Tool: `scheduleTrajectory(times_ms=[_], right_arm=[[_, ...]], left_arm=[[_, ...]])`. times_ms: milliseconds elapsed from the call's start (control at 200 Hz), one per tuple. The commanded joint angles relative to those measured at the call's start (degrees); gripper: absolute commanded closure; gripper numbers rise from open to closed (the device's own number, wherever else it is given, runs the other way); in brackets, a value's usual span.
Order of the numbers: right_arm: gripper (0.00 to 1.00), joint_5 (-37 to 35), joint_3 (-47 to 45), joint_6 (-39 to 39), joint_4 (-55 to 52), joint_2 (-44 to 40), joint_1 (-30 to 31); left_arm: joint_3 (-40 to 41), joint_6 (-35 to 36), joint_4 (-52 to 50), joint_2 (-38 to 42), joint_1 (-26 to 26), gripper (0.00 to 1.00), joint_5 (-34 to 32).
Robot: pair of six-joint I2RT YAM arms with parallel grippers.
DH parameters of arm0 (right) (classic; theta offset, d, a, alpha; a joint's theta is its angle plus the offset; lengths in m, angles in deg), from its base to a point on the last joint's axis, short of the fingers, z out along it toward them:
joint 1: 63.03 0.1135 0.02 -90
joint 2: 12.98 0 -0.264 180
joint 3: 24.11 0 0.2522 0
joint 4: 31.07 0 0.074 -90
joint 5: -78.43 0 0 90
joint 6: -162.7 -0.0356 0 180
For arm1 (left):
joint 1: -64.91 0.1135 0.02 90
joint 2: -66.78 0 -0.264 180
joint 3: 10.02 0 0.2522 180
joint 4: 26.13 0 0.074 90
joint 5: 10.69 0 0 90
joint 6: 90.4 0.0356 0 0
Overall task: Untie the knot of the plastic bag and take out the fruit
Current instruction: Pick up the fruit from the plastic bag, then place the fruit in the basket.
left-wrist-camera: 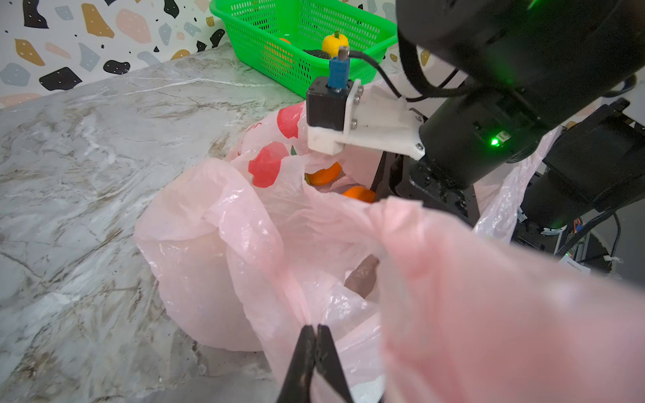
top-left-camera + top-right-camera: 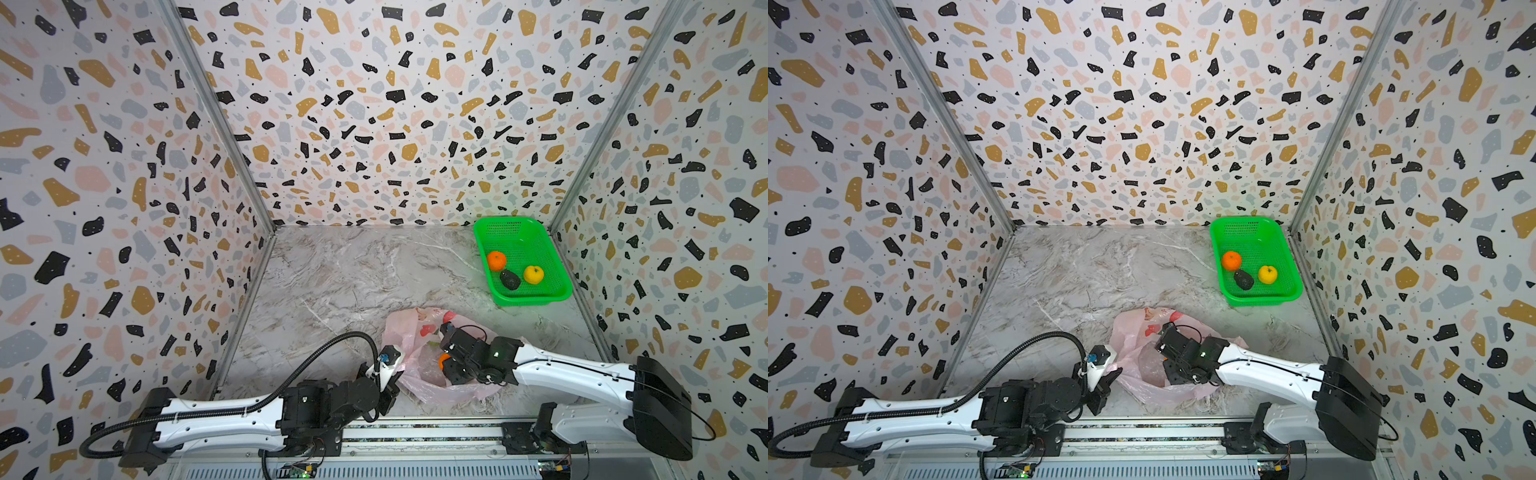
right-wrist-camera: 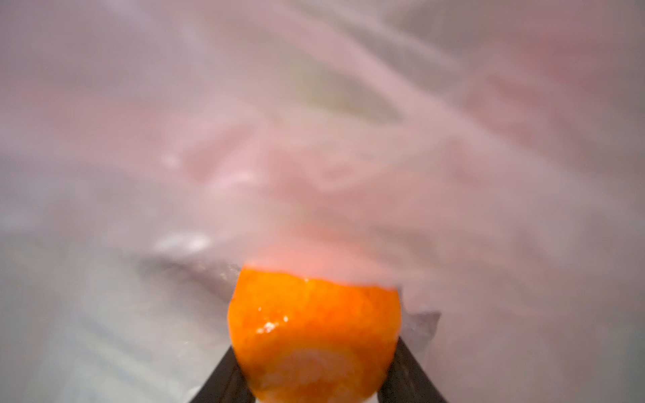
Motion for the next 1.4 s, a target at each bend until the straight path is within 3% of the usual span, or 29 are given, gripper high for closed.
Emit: scheduleTrajectory(times_ms=[0,476,716,861,1051,1271,1392], right_arm=[[0.61,2.1,3.1,0.8,0.3,-2.7,-0.1],[0.61,5.0,7.9,2.2,-1.4,-10.9,-0.5],[0.61,4.5,15.7,3.7,-7.3,-14.8,-3.5],[0.60,7.2,20.4,7.8,-7.9,-13.7,-12.1],[0.60,15.1,23.6,14.1,-3.1,-9.4,-29.0],[0.59,16.8,24.4,18.9,3.6,-1.7,-46.5],[0.59,14.8,24.5,19.4,8.2,4.3,-53.0]], left_arm=[[-1.1,0.4,1.4,0.2,-0.2,1.00,-0.5],[-0.9,-0.2,1.0,0.8,-0.2,1.00,-1.7],[-0.6,-0.2,0.9,1.1,-0.2,1.00,-1.9],[-0.7,0.1,0.9,0.5,-0.2,1.00,-2.1],[-0.9,0.2,-0.3,1.4,-0.2,1.00,-3.6],[-2.0,-0.2,-1.3,0.7,-0.2,1.00,-4.5],[-3.2,0.3,-2.2,0.3,-0.2,1.00,-4.8]])
